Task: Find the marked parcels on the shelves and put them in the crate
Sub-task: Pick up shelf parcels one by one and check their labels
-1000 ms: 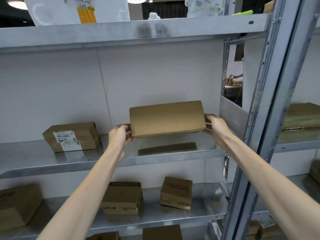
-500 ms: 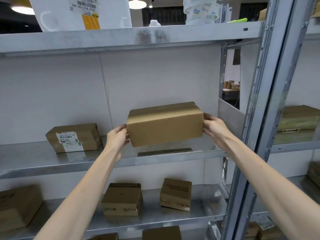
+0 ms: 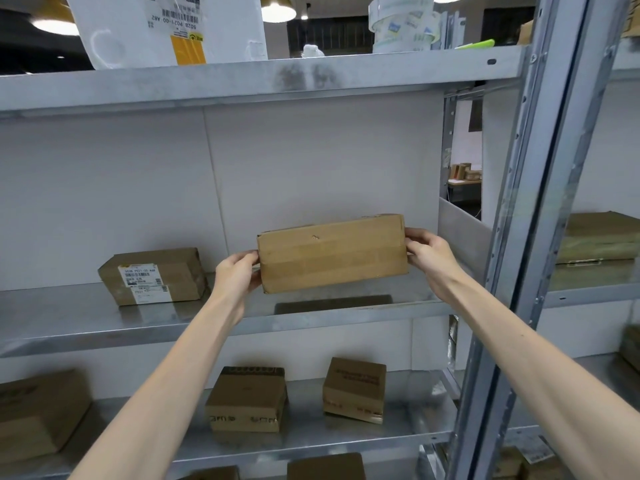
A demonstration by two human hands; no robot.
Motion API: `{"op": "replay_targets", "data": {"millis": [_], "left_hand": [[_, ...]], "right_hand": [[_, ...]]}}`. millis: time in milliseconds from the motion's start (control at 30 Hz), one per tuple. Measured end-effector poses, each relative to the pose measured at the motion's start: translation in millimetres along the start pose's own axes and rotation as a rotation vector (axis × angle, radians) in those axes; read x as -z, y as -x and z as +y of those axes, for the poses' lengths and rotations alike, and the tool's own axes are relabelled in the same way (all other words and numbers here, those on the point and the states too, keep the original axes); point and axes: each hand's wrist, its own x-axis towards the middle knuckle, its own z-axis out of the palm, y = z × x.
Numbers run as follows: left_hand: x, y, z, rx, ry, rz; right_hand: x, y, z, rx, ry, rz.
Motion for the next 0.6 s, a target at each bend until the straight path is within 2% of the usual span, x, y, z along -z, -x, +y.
{"op": "replay_targets", "data": {"millis": [367,600], "left_hand": [[0.8,10.8,9.8,-0.030,-0.003,-0.032],[2.8,8.1,15.0,-0.044,0.020,-0.004]], "right_hand": [[1.8,3.2,-5.1,0.036,0.030,-0.065],[-0.6,8.5,-12.3,0.028,0.010,-0.050]]}}
